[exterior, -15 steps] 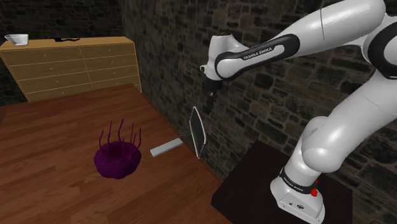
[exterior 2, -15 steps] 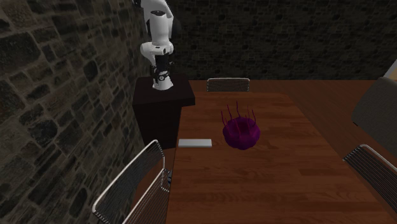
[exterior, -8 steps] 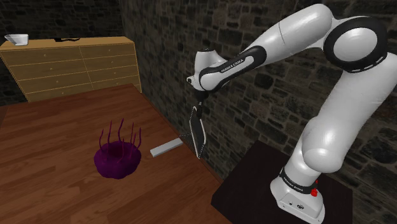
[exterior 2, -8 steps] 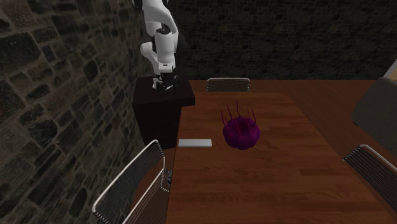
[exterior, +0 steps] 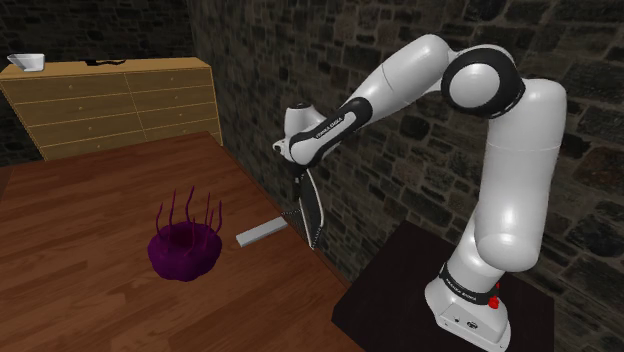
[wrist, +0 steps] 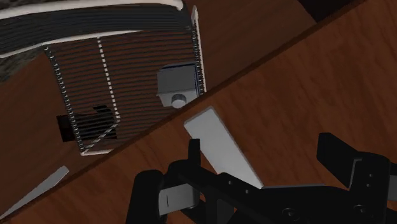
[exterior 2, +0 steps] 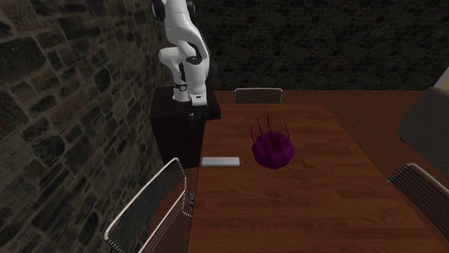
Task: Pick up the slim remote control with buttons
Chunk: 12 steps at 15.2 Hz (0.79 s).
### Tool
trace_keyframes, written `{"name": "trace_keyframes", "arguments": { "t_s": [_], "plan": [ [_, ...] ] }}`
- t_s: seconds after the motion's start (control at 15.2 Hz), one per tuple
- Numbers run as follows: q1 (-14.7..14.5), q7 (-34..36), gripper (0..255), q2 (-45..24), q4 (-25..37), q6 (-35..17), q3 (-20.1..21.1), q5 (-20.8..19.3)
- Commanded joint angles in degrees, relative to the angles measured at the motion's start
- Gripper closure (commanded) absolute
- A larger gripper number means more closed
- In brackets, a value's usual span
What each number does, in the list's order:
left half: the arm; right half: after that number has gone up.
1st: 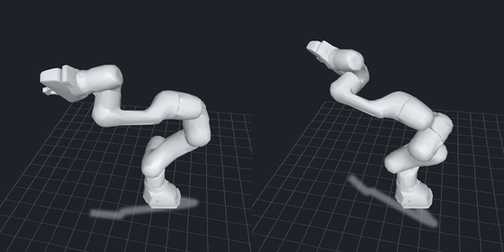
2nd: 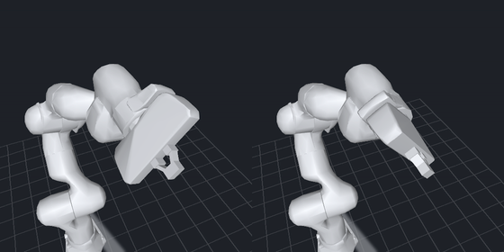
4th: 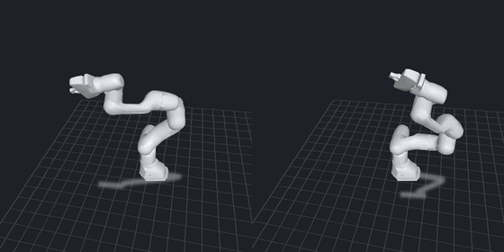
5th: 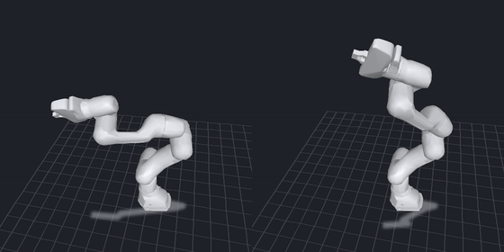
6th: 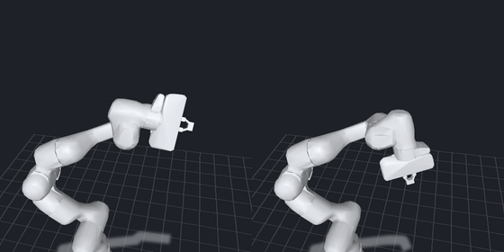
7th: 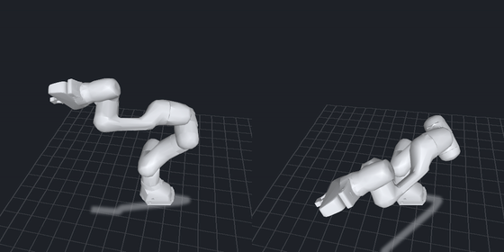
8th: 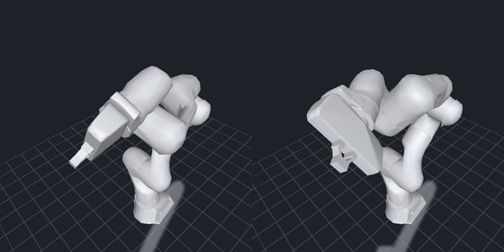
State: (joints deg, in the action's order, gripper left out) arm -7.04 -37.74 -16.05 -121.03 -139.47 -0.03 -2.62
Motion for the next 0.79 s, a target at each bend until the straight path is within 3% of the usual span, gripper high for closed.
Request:
{"name": "trace_keyframes", "arguments": {
  "t_s": [0.0, 0.73],
  "plan": [
    [-0.2, -1.8, 0, -4.6, 3.2, -1.3, 0.6, -0.1],
    [-1.6, -10.6, 0, -28.2, 23.8, -3.0, 3.7, -2.8]
  ]
}}
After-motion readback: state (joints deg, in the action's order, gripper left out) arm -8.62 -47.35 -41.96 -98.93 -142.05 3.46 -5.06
